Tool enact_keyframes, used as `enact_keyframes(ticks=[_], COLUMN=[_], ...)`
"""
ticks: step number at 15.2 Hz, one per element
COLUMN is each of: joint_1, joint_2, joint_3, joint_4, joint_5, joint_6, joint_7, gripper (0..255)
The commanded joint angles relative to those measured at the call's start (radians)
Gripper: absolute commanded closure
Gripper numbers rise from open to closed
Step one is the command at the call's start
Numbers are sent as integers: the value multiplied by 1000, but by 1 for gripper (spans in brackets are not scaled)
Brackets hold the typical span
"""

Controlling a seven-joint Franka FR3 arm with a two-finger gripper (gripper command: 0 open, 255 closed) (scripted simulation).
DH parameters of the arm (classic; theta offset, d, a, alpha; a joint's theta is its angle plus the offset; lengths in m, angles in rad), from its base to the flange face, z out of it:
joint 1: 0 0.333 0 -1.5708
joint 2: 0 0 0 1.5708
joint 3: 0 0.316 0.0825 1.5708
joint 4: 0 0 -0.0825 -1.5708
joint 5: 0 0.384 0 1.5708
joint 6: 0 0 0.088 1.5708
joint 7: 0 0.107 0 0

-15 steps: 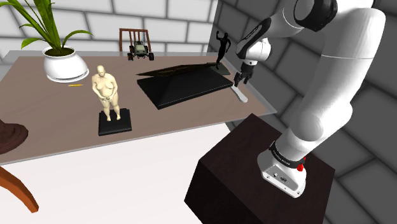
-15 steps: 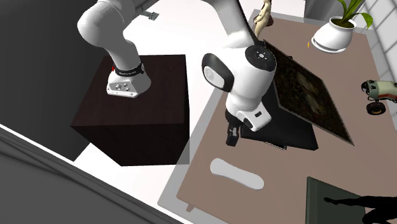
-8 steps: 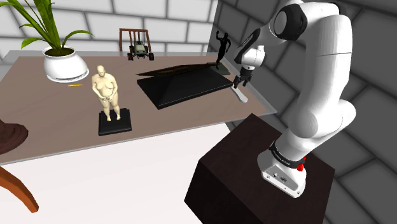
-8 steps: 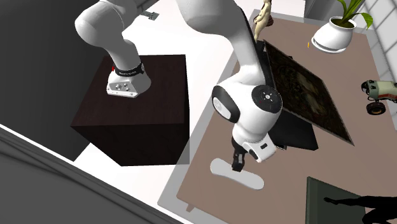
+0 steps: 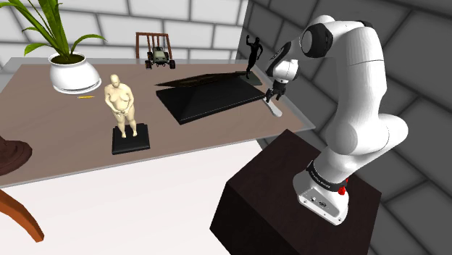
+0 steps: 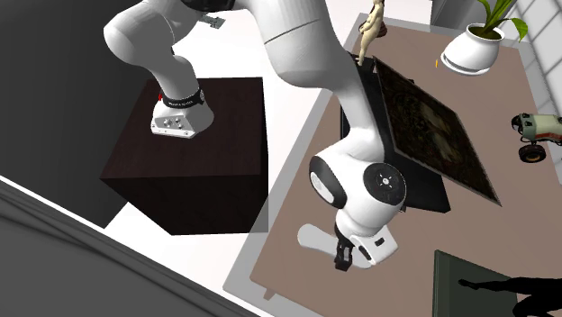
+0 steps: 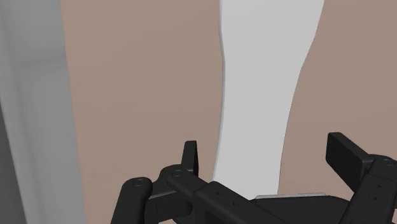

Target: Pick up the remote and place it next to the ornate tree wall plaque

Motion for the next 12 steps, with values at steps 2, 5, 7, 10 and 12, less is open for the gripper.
enact_keyframes(ticks=[2,5,7,10,12], joint_1=[-10,-17,-17,-17,-17], joint_2=[35,65,65,65,65], joint_3=[11,20,20,20,20], joint_4=[18,33,33,33,33], joint_5=[8,15,15,15,15], joint_6=[18,34,33,33,33], joint_7=[-5,-9,-9,-9,-9], gripper=[0,0,0,0,0])
